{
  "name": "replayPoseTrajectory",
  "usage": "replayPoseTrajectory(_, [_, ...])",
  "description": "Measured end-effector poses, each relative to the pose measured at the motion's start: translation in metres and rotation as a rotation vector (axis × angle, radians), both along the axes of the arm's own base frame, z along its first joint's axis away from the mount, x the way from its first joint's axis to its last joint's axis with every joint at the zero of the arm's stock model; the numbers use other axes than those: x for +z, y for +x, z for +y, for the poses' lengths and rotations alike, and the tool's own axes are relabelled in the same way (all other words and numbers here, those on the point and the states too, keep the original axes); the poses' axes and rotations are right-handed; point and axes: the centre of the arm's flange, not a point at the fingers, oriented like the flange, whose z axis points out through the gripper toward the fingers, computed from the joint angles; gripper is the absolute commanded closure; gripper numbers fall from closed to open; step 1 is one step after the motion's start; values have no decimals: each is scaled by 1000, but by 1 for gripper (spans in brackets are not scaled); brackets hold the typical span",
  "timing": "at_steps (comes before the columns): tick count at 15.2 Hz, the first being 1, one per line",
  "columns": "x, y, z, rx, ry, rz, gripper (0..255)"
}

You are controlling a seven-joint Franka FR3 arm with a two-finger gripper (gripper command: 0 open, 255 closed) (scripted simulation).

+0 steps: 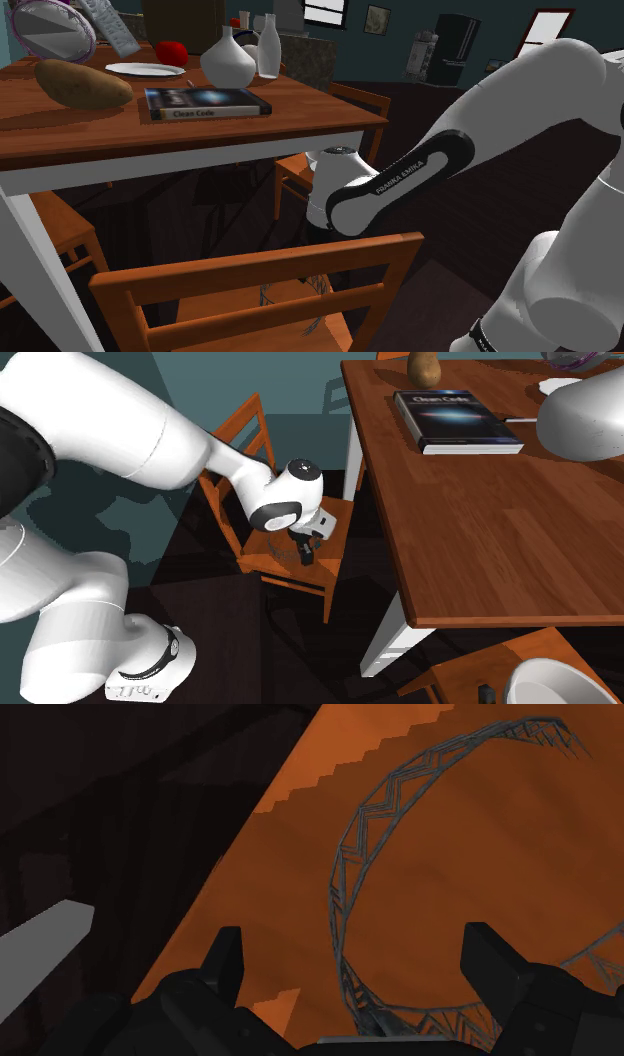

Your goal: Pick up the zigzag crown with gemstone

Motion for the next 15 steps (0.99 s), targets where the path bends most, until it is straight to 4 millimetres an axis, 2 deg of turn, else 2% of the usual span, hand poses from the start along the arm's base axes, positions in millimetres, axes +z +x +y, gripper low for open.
replayPoseTrajectory(5, [-24,0,-1,0,1,0,0])
replayPoseTrajectory(6, [-26,0,-1,0,1,0,255])
replayPoseTrajectory(15, [-28,1,-1,0,1,-1,255])
